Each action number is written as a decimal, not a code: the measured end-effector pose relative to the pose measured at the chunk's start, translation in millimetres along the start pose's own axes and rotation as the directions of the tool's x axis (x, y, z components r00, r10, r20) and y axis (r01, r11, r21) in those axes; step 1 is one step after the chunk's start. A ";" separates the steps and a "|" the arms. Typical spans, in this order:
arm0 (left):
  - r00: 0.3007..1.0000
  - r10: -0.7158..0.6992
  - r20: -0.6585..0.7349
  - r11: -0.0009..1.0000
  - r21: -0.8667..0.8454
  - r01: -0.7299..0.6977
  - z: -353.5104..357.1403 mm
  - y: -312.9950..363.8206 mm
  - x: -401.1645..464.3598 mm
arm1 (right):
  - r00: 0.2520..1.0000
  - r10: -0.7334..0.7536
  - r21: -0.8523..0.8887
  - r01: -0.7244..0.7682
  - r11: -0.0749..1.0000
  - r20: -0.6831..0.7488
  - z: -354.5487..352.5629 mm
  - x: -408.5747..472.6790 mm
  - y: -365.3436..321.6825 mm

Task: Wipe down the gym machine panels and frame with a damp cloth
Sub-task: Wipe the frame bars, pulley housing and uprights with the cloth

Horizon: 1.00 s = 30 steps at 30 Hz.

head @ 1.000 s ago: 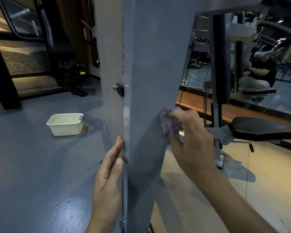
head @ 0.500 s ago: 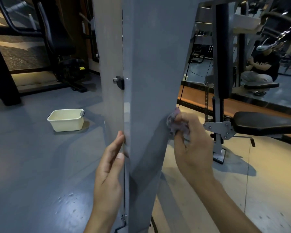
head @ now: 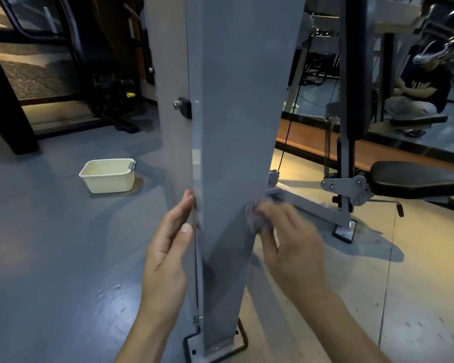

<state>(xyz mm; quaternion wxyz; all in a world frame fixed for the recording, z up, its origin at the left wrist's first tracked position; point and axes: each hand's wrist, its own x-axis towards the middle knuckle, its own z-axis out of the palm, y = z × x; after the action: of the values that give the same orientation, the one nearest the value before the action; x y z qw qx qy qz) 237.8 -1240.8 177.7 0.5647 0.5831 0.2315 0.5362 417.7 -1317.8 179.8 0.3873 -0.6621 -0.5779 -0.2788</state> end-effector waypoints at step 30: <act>0.981 -0.192 0.008 0.973 0.134 0.189 -21.8 -23.8 -3.6 | 0.972 -0.057 0.049 0.047 0.998 0.228 30.5 -56.7 -20.3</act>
<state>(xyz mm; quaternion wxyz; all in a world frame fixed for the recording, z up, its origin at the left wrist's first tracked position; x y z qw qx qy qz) 225.3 -1228.9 150.1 0.5758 0.6000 0.3158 0.4570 385.3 -1322.8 120.7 0.3246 -0.6659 -0.6419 -0.1979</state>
